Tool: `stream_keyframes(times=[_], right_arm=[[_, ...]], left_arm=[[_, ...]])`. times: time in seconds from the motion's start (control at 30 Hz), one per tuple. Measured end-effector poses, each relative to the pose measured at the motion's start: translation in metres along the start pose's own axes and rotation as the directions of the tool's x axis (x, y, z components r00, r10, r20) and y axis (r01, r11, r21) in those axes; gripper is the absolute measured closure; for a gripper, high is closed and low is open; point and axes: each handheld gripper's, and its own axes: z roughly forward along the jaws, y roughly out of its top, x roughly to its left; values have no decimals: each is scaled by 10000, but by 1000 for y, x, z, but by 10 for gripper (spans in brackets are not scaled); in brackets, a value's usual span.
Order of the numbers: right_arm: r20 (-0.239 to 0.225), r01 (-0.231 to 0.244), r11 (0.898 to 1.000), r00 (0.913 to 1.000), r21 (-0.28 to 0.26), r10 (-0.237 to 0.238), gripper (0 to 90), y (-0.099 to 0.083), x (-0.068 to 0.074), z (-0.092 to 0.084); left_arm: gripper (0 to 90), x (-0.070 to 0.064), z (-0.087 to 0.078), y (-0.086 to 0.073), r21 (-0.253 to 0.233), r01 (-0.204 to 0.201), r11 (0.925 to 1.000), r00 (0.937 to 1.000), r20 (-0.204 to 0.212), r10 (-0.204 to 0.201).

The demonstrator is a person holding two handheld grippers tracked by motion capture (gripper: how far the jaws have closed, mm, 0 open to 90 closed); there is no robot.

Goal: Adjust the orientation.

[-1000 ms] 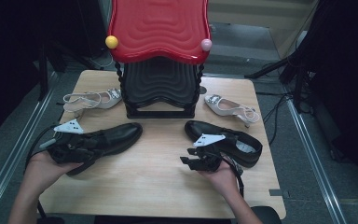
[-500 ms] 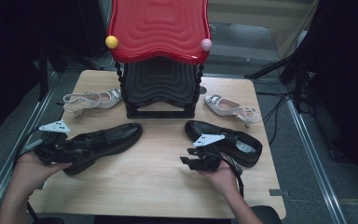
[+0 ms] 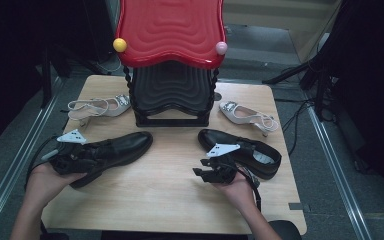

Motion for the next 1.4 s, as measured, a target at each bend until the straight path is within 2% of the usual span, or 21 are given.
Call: stream_keyframes(times=[0.07,0.13,0.2,0.23,0.33,0.47,0.6,0.7,0.8,1.0,1.2,1.4], right_arm=[[-8,11,10000,10000,1,-11,542,0,0,0],[-3,27,10000,10000,15,-27,542,0,0,0],[4,41,10000,10000,24,-41,542,0,1,1],[6,40,10000,10000,29,-40,542,0,1,1],[19,34,10000,10000,17,-34,542,0,1,0],[69,5,10000,10000,-22,-5,542,0,0,-1],[111,-27,10000,9999,-78,28,542,-1,0,-3],[161,-60,9999,9999,-86,62,541,-2,0,-4],[215,-99,9999,9997,-111,101,540,-3,0,-6],[278,-172,9997,9995,-175,177,535,-6,1,-9],[303,-228,9993,9993,-281,237,530,-10,2,-13],[378,-280,9989,9989,-372,294,528,-13,3,-16]], left_arm=[[539,0,7,1,113,62,9999,10000,16,-62],[608,1,12,1,140,192,9997,9995,261,-195],[674,2,14,0,-3,252,9997,9990,369,-251],[690,2,15,1,25,324,9995,9979,554,-325],[742,3,15,0,-42,367,9993,9968,718,-363],[793,2,13,2,-112,399,9991,9969,683,-391],[795,-4,13,8,-99,297,9995,9987,411,-292],[794,-11,16,14,-55,119,9999,9991,406,-116],[793,-18,20,21,-78,-91,9999,9984,562,95],[792,-35,29,35,-289,-202,9994,9963,827,225],[791,-52,38,49,-409,-449,9982,9908,1255,497],[791,-66,55,58,-261,-373,9990,9879,1494,408]])
